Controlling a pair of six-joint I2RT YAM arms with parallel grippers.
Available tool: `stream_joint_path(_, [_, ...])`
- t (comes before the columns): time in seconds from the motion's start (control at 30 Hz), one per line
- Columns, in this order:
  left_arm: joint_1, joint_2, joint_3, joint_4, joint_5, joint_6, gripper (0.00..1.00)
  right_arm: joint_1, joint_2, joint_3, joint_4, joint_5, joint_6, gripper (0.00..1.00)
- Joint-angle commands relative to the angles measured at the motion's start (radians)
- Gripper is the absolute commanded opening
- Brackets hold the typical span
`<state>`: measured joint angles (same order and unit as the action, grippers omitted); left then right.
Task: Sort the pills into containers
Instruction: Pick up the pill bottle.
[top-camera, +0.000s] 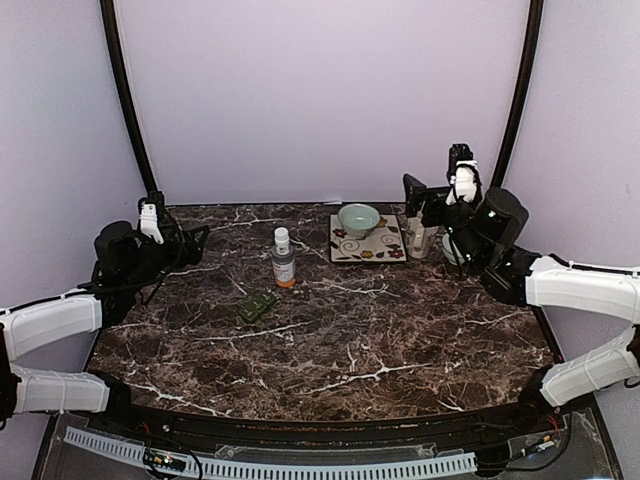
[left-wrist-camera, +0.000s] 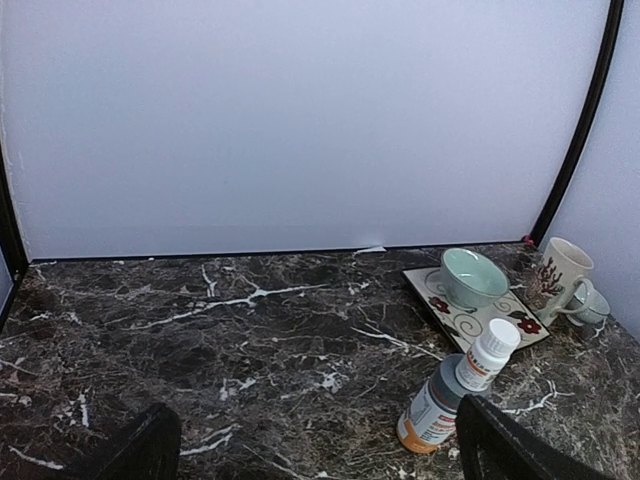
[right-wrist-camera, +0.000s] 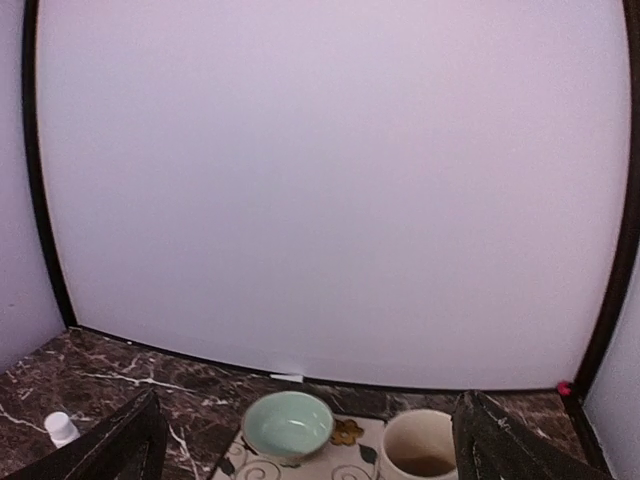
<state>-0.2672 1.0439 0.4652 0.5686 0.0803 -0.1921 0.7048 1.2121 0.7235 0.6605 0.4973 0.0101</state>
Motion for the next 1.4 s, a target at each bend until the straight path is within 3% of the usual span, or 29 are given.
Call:
stream_joint_path(0.0, [-0.058, 0.000, 0.055, -0.031, 0.026, 0.039, 0.99, 0.004, 0.101, 0.109, 0.125, -0.444, -0.056, 0.99])
stream_joint_path(0.07, [-0.086, 0.015, 0.065, -0.042, 0.020, 0.065, 0.99, 0.005, 0.171, 0.195, 0.108, -0.599, -0.022, 0.99])
stream_joint_path(0.17, [-0.116, 0.034, 0.064, -0.030, 0.020, 0.070, 0.98, 0.017, 0.284, 0.338, 0.039, -0.708, 0.054, 0.98])
stream_joint_path(0.53, [-0.157, -0.023, 0.033, -0.026, -0.017, 0.077, 0.96, 0.136, 0.454, 0.591, -0.124, -0.503, 0.063, 1.00])
stream_joint_path(0.63, [-0.157, -0.034, 0.040, -0.053, -0.030, 0.092, 0.96, 0.133, 0.477, 0.624, -0.097, -0.584, 0.140, 1.00])
stream_joint_path(0.7, [-0.158, -0.036, 0.046, -0.066, -0.037, 0.095, 0.96, 0.107, 0.500, 0.650, -0.081, -0.741, 0.182, 1.00])
stream_joint_path(0.77, [-0.157, -0.046, 0.047, -0.074, -0.053, 0.093, 0.96, 0.064, 0.533, 0.635, 0.047, -0.918, 0.284, 0.99])
stream_joint_path(0.83, [-0.157, -0.060, 0.043, -0.081, -0.068, 0.093, 0.96, 0.034, 0.590, 0.658, 0.112, -0.968, 0.385, 0.86])
stream_joint_path(0.9, [-0.157, -0.068, 0.039, -0.087, -0.075, 0.092, 0.96, 0.036, 0.609, 0.725, -0.013, -0.922, 0.345, 0.79])
stream_joint_path(1.1, [-0.162, -0.064, 0.016, -0.076, -0.074, 0.077, 0.95, 0.128, 0.698, 1.000, -0.554, -0.515, 0.114, 0.77])
stream_joint_path(1.37, [-0.165, -0.054, 0.020, -0.085, -0.099, 0.045, 0.93, 0.191, 0.868, 1.268, -0.925, -0.353, 0.105, 0.74])
